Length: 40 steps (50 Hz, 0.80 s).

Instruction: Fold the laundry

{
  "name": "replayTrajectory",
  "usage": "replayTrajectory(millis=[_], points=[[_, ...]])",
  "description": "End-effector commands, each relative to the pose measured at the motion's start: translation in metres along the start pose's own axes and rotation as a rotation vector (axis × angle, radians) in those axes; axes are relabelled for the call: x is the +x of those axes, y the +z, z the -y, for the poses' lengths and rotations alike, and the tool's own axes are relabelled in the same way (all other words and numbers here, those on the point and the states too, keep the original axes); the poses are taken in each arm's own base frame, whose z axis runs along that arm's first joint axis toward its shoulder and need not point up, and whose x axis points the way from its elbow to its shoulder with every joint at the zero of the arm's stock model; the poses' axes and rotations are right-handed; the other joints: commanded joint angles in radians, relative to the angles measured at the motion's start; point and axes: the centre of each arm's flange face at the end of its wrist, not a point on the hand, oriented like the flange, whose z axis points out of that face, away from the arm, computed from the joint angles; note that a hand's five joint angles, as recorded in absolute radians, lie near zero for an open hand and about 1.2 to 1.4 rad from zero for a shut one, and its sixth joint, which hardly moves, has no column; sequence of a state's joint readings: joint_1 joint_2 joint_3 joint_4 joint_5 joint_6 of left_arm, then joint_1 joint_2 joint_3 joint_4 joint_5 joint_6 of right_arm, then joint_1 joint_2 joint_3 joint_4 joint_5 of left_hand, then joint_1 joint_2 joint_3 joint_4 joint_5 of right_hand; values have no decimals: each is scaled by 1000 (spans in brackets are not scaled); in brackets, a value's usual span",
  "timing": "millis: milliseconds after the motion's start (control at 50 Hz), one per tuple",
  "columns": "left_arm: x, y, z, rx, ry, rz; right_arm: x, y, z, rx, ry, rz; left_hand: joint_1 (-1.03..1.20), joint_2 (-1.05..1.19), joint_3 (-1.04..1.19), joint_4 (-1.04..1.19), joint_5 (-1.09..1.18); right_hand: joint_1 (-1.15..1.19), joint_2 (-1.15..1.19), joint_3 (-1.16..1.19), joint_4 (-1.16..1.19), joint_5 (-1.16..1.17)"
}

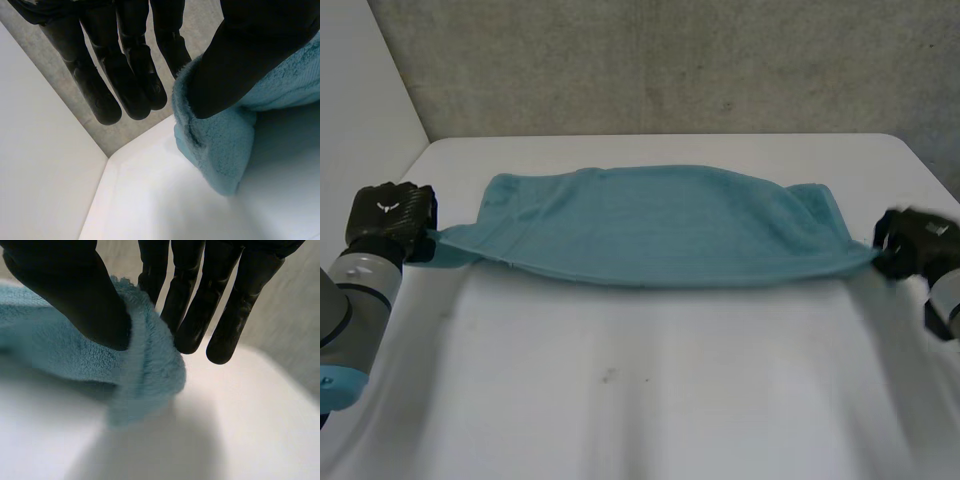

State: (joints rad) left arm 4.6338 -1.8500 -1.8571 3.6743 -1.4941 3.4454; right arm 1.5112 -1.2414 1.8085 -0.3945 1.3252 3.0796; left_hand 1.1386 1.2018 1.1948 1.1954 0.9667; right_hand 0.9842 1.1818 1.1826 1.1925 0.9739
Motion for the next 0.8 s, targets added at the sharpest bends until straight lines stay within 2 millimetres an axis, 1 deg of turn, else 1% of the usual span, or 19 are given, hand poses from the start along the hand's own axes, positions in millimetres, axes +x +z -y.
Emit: replayTrajectory(millis=[20, 40, 100, 120, 200, 260, 340, 400, 440, 520, 580, 640, 660, 680, 700, 740, 760, 780, 800], points=[[-16, -19, 48, 73, 18, 30, 4, -40, 86, 161, -103, -34, 258, 194, 201, 201, 255, 412, 214, 214, 204, 248], [-25, -26, 62, 86, 20, 49, 8, -48, 101, 167, -148, -46, 258, 194, 201, 201, 255, 412, 214, 214, 204, 248], [-40, -38, 86, 114, 25, 85, 14, -64, 124, 171, -243, -69, 258, 194, 201, 201, 255, 412, 214, 214, 204, 248], [-47, -49, 103, 142, 29, 104, 16, -75, 136, 165, -320, -80, 258, 194, 201, 201, 255, 412, 214, 214, 204, 248], [-52, -70, 129, 168, 37, 97, 15, -93, 149, 104, -514, -77, 258, 194, 201, 201, 255, 412, 214, 214, 204, 248], [-49, -75, 131, 150, 52, 58, 10, -101, 145, 19, -617, -46, 258, 194, 201, 201, 255, 412, 214, 214, 204, 248], [-40, -76, 118, 82, 102, -14, 9, -97, 124, -102, -666, 8, 258, 194, 201, 201, 255, 412, 214, 214, 204, 248], [-31, -66, 90, -17, 156, -66, 9, -84, 106, -169, -657, 56, 258, 194, 201, 201, 255, 412, 214, 214, 204, 248], [-22, -51, 59, -125, 193, -117, -2, -72, 88, -219, -652, 121, 258, 194, 201, 201, 255, 412, 214, 214, 204, 248], [-13, -24, 21, -238, 257, -174, -21, -52, 63, -309, -690, 168, 258, 194, 201, 201, 255, 412, 214, 214, 204, 248], [-6, 2, 8, -262, 295, -186, -27, -26, 47, -378, -752, 142, 258, 194, 201, 201, 255, 412, 214, 214, 204, 248], [1, 23, 12, -232, 315, -174, -32, -4, 48, -367, -795, 103, 258, 194, 201, 201, 255, 412, 214, 214, 204, 248], [3, 30, 17, -214, 324, -164, -33, 4, 52, -351, -804, 86, 258, 194, 201, 201, 255, 412, 214, 214, 204, 248], [3, 37, 23, -192, 330, -147, -39, 26, 74, -256, -824, 26, 258, 194, 201, 201, 255, 412, 214, 214, 204, 248], [3, 37, 23, -192, 330, -147, -41, 33, 88, -199, -822, 0, 258, 194, 201, 201, 255, 412, 214, 214, 204, 248], [-3, 62, 63, -55, 350, -59, -44, 44, 119, -72, -816, -56, 258, 194, 201, 201, 255, 412, 214, 214, 204, 248], [-9, 71, 88, 31, 352, -10, -46, 51, 156, 87, -786, -123, 258, 194, 201, 201, 255, 412, 214, 214, 204, 248], [-20, 80, 121, 161, 336, 59, -46, 52, 175, 172, -760, -156, 258, 194, 201, 201, 255, 412, 214, 214, 204, 248], [-24, 82, 138, 231, 330, 92, -47, 53, 192, 257, -727, -186, 258, 194, 201, 201, 255, 412, 214, 214, 204, 248]])
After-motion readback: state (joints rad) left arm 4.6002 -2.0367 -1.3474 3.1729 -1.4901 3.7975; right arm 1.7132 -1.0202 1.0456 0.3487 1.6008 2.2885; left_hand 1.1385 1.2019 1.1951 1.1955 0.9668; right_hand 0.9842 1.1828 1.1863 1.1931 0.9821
